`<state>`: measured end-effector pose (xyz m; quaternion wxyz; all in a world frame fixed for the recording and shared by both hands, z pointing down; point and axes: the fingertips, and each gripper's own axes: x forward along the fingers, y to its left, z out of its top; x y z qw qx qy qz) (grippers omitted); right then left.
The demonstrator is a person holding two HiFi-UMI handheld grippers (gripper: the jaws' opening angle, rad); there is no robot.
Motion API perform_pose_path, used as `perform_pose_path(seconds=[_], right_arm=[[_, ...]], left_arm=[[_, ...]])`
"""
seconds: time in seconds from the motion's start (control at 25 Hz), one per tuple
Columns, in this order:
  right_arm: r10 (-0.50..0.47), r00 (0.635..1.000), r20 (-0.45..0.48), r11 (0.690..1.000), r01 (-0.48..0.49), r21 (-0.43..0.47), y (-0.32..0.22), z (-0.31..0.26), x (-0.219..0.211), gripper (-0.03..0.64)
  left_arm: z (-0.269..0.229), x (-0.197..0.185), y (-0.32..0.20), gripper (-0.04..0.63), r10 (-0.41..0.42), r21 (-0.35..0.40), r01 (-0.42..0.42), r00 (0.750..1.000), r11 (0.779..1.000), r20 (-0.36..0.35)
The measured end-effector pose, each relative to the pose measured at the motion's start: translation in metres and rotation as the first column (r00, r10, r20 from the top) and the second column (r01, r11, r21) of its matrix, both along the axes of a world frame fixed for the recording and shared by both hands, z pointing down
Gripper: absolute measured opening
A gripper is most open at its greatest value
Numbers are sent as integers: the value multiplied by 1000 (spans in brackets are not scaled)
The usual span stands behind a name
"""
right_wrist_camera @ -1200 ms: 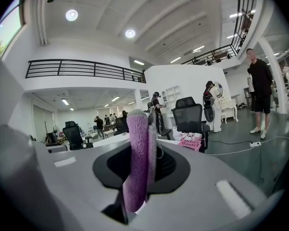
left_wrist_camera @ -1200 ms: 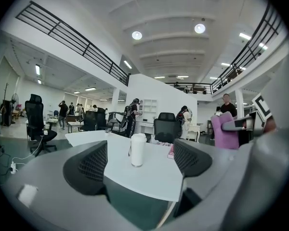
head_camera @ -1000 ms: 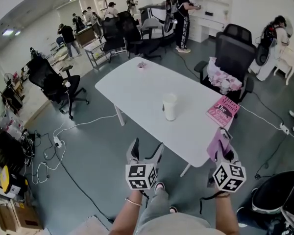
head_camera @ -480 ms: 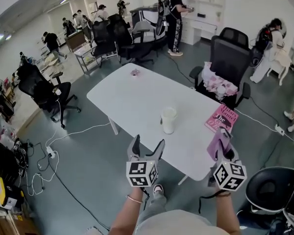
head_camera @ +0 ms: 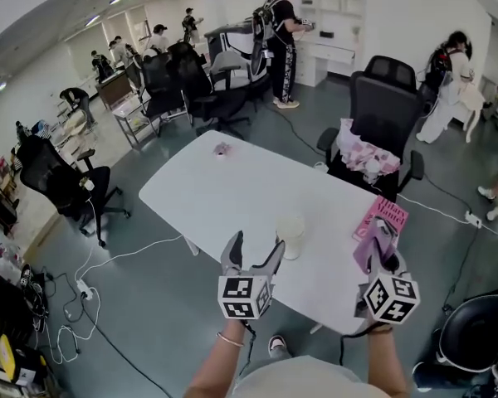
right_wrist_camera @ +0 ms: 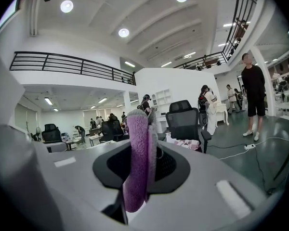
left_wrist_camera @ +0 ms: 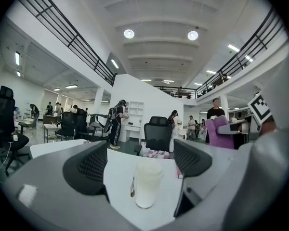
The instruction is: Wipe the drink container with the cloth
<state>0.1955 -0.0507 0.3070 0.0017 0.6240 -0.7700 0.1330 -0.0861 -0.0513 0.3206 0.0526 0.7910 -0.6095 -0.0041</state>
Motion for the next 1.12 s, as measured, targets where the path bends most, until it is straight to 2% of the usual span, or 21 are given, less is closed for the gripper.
perform_pose_path(seconds=[0.36, 0.6, 0.76, 1.12], right_arm=[[68, 998, 5, 997, -68, -24, -48, 13, -17, 69], [87, 996, -3, 991, -87, -98, -62, 42, -12, 69], [79, 997, 5, 989, -78, -129, -77, 54, -9, 69], [52, 999, -6, 987, -52, -150, -93, 61, -15, 69]], left_arm=[[7, -7, -57, 430, 118, -22, -118, 993, 993, 7], [26, 0, -74, 430, 149, -64, -151, 988, 986, -39], [35, 9, -82, 434, 180, -82, -183, 983, 980, -38], [53, 19, -77, 443, 324, -109, -323, 946, 940, -9]])
